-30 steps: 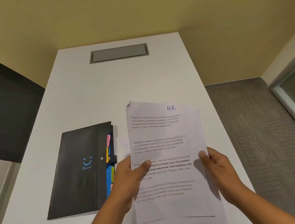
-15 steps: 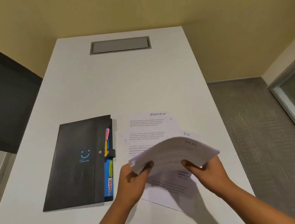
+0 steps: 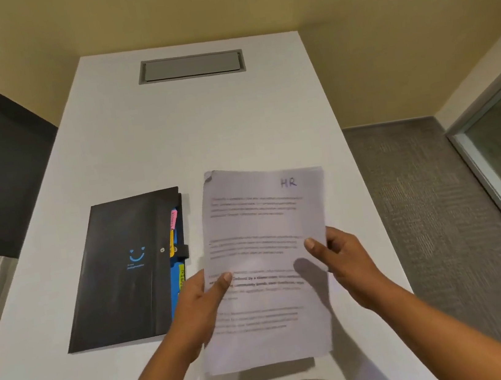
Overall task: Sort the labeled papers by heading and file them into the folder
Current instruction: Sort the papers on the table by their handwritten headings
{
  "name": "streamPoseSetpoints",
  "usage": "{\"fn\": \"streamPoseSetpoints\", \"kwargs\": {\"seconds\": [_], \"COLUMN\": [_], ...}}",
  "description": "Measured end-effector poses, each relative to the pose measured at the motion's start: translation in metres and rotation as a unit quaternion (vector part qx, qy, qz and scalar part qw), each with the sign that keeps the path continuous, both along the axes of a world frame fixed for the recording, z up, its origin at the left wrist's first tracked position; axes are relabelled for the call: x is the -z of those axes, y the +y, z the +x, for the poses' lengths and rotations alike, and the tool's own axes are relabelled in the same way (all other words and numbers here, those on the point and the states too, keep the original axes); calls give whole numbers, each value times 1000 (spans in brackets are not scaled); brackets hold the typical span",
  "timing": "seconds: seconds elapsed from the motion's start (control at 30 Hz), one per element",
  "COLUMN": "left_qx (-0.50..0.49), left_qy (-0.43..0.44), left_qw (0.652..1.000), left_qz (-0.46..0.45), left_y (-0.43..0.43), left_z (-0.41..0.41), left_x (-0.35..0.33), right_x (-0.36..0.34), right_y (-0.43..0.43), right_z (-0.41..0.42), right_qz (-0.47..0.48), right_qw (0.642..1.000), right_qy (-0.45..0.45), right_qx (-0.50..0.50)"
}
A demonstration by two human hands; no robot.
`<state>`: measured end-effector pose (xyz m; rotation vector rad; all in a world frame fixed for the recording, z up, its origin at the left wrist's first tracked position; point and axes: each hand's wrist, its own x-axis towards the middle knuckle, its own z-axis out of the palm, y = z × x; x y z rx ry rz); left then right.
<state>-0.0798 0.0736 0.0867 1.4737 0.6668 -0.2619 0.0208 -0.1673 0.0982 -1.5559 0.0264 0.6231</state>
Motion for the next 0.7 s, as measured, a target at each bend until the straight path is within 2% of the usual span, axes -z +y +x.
{"fn": "streamPoseSetpoints", "kwargs": {"seconds": [0.03,0.13,0.2,0.3,0.43,0.53,0.7], "left_qx": [-39,-115,-141,-153,-155,-138,-128], "left_qy": [-2,-10,-1,16,32,37,29], "left_qw": [999,993,990,987,985,986,988], "left_qz": [-8,3,19,42,75,83,81], "left_y": [1,9,18,34,53,65,85], "left_z": [-4,-16,-27,-45,-67,-79,-92], "left_x": [1,1,1,2,3,6,5], "right_x": [7,38,65,98,102,103,110], "right_y": [0,-6,-12,-18,3,17,26], "right_z": [-2,-13,-27,-46,-60,-65,-64], "right_qz": [-11,-46,-167,-367,-493,-535,-496], "right_qw": [1000,989,973,919,864,840,852], "right_qy": [14,108,128,119,105,89,145], "right_qx": [2,91,99,80,5,-1,86]}}
